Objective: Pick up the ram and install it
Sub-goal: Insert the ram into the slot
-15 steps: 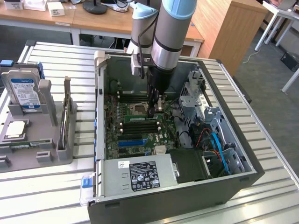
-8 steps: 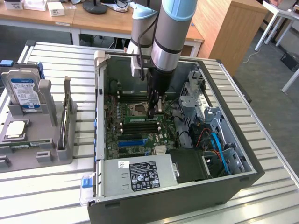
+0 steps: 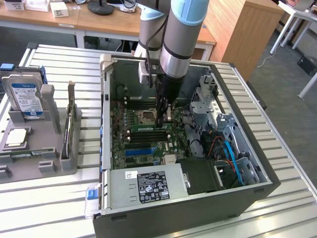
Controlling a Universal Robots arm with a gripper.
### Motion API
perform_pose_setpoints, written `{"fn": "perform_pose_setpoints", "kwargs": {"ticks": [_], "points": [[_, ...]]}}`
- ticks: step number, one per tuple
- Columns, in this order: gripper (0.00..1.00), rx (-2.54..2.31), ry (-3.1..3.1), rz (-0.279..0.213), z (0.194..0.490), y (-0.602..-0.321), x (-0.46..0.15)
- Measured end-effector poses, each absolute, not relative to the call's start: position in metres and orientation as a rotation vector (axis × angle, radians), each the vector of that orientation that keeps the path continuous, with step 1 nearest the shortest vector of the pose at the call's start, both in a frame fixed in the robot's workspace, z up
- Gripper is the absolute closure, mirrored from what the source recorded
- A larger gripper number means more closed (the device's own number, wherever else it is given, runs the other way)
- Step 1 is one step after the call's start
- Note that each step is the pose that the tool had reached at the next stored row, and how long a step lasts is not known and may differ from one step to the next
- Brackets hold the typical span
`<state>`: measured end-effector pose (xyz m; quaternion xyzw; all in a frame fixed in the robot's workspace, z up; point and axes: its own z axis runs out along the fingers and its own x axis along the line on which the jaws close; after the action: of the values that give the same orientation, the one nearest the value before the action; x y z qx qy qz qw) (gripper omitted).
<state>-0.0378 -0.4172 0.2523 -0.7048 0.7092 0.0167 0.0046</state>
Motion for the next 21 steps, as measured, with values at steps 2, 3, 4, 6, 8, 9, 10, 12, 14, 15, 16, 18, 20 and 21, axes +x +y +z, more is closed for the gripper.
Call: {"fn": "perform_pose_setpoints", "kwargs": {"ticks": [2,3,4,6,8,9,10,12,14,15,16,18,20,21], "points": [[0.88,-2.208,2.222,0.052,0.25,-0.4172,-0.0378],[0.88,-2.208,2.221,0.052,0.2489,-0.4172,-0.0378],[0.88,-2.208,2.221,0.052,0.2479,-0.4172,-0.0378],[0.88,-2.208,2.221,0.052,0.2466,-0.4172,-0.0378],[0.88,-2.207,2.221,0.054,0.2466,-0.4172,-0.0379],[0.88,-2.207,2.22,0.055,0.2464,-0.4172,-0.0379],[0.88,-2.207,2.22,0.055,0.2461,-0.4172,-0.0379],[0.88,-2.207,2.22,0.055,0.2451,-0.4172,-0.0378],[0.88,-2.207,2.22,0.055,0.2441,-0.4172,-0.0378],[0.88,-2.207,2.22,0.055,0.2437,-0.4172,-0.0378],[0.88,-2.206,2.221,0.055,0.2434,-0.4172,-0.0378],[0.88,-2.204,2.223,0.055,0.2433,-0.4172,-0.0378],[0.88,-2.203,2.224,0.055,0.2432,-0.4172,-0.0378],[0.88,-2.2,2.227,0.055,0.2431,-0.4172,-0.0378]]}}
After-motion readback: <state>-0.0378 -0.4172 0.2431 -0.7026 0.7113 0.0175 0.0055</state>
